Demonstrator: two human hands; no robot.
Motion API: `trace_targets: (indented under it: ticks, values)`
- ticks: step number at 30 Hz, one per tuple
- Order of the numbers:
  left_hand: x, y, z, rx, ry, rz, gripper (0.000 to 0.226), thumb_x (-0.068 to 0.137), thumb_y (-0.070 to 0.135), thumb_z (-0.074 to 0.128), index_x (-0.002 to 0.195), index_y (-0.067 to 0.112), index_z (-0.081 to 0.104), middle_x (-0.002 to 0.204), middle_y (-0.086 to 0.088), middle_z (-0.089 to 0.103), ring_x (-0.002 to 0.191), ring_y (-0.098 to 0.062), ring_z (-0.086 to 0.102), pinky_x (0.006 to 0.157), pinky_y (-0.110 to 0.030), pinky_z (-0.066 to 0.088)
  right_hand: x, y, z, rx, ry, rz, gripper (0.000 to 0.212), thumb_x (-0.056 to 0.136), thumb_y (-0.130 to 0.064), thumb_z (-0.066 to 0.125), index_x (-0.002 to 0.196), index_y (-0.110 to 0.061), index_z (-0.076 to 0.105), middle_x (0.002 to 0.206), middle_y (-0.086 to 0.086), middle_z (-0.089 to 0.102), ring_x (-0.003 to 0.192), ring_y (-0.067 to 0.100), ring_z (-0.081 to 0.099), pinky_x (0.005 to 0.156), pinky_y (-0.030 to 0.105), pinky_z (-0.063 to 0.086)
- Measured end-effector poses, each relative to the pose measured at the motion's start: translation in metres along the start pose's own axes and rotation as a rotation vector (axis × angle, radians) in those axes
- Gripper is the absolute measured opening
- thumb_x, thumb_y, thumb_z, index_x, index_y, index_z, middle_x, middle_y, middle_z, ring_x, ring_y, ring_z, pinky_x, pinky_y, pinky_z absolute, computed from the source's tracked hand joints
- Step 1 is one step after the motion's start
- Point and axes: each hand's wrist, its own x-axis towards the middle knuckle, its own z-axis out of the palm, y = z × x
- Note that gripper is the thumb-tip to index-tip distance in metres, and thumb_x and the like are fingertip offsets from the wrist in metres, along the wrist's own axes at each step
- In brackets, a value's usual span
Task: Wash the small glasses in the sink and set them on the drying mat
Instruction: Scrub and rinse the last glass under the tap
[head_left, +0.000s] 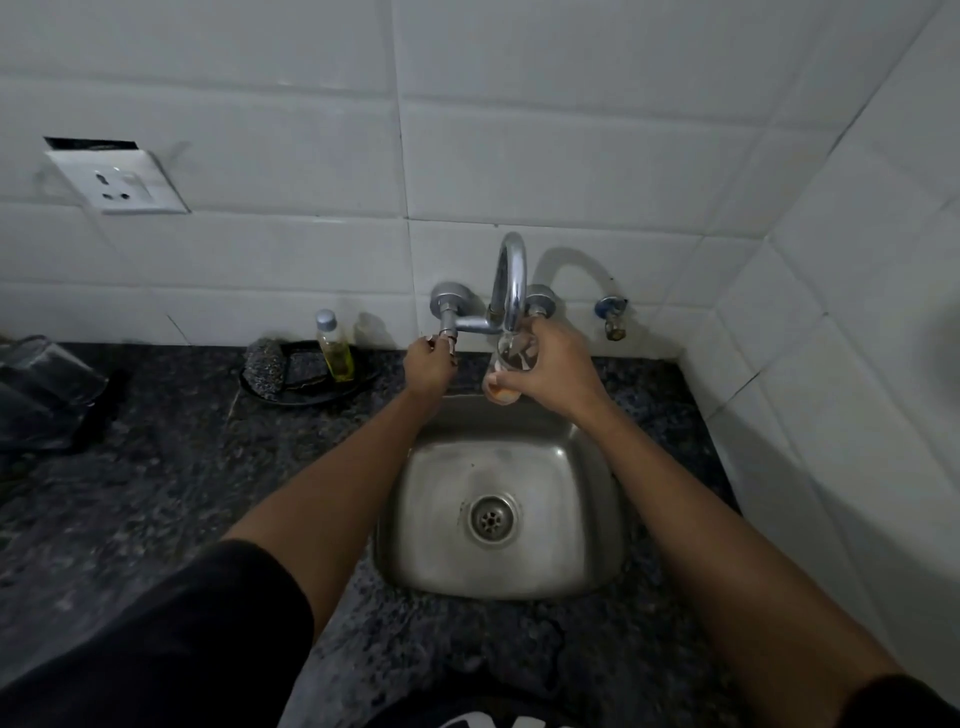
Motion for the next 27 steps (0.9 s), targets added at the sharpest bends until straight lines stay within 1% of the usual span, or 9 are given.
trace_targets:
  ticks: [4,9,12,14,17,19,21,24,27]
  values:
    - [-0.001,-0.006,-0.001,-0.083,-0.031,-0.019,0.028,0.107,0.025,0.057,0.090,0.005,0.065,0.069,-0.006,0.059,0.062,-0.019,0.055,0.051,-0.028,0.044,0.001,-0.001,0.000,0.037,-0.022,-0.011,0.057,0.069,-0.033,0.095,0.114,-0.016,0.065,0.090,-0.016,0.057,0.082,0.004,0.056,0.074,0.029,0.051]
    - [-0.012,0.002,-0.002,-0.177,-0.132,-0.157,0.030,0.108,0.034,0.057,0.088,0.012,0.058,0.064,-0.003,0.053,0.050,-0.013,0.049,0.046,-0.025,0.040,0.000,0.002,0.001,0.051,-0.041,-0.008,0.058,0.071,-0.035,0.094,0.118,-0.020,0.063,0.099,-0.009,0.062,0.088,0.009,0.060,0.076,0.030,0.053]
    - [-0.026,-0.003,0.002,-0.181,-0.337,-0.391,0.047,0.103,0.056,0.058,0.106,0.010,0.066,0.087,-0.014,0.072,0.079,-0.028,0.071,0.063,-0.039,0.059,-0.001,0.006,0.004,0.070,-0.029,-0.031,0.065,0.069,-0.035,0.092,0.125,-0.020,0.063,0.110,-0.003,0.065,0.095,0.014,0.064,0.083,0.038,0.058]
    - [-0.036,-0.003,0.009,-0.311,-0.475,-0.504,0.060,0.103,0.063,0.051,0.113,0.007,0.071,0.095,-0.014,0.075,0.089,-0.028,0.072,0.070,-0.044,0.064,-0.003,0.010,0.006,0.089,-0.045,-0.075,0.063,0.071,-0.032,0.092,0.126,-0.018,0.065,0.114,-0.002,0.064,0.099,0.014,0.064,0.086,0.039,0.059]
    - [-0.046,0.007,0.017,-0.463,-0.514,-0.521,0.042,0.109,0.045,0.046,0.097,0.012,0.068,0.069,-0.001,0.070,0.055,-0.010,0.064,0.056,-0.027,0.060,-0.009,0.015,0.009,0.052,-0.056,-0.169,0.058,0.076,-0.026,0.089,0.128,-0.016,0.065,0.126,0.000,0.060,0.111,0.016,0.061,0.098,0.036,0.057]
    - [-0.048,0.012,0.018,-0.500,-0.474,-0.477,0.033,0.108,0.033,0.044,0.092,0.012,0.063,0.060,0.001,0.064,0.050,-0.009,0.060,0.056,-0.029,0.059,-0.017,0.022,0.009,-0.097,-0.002,-0.272,0.063,0.085,-0.022,0.083,0.141,-0.010,0.059,0.143,0.005,0.052,0.125,0.018,0.053,0.106,0.024,0.048]
    - [-0.048,0.013,0.015,-0.550,-0.433,-0.445,0.030,0.104,0.029,0.044,0.098,0.008,0.065,0.073,-0.006,0.070,0.059,-0.015,0.067,0.061,-0.035,0.062,-0.025,0.028,0.011,-0.175,0.069,-0.389,0.046,0.091,-0.018,0.076,0.133,-0.005,0.063,0.137,0.010,0.055,0.123,0.021,0.051,0.099,0.023,0.047]
    - [-0.046,0.013,0.011,-0.632,-0.424,-0.401,0.043,0.094,0.031,0.048,0.122,0.002,0.062,0.108,-0.019,0.068,0.080,-0.029,0.071,0.064,-0.039,0.061,-0.029,0.037,0.022,-0.166,0.003,-0.490,0.018,0.099,-0.016,0.069,0.114,-0.005,0.070,0.117,0.009,0.064,0.115,0.022,0.054,0.098,0.035,0.051]
    - [-0.045,0.009,0.009,-0.616,-0.449,-0.390,0.053,0.101,0.042,0.049,0.128,-0.001,0.063,0.114,-0.021,0.068,0.089,-0.032,0.071,0.071,-0.042,0.061,-0.023,0.037,0.024,-0.103,-0.126,-0.485,0.026,0.100,-0.011,0.065,0.125,-0.009,0.071,0.123,0.009,0.069,0.115,0.022,0.058,0.100,0.038,0.052]
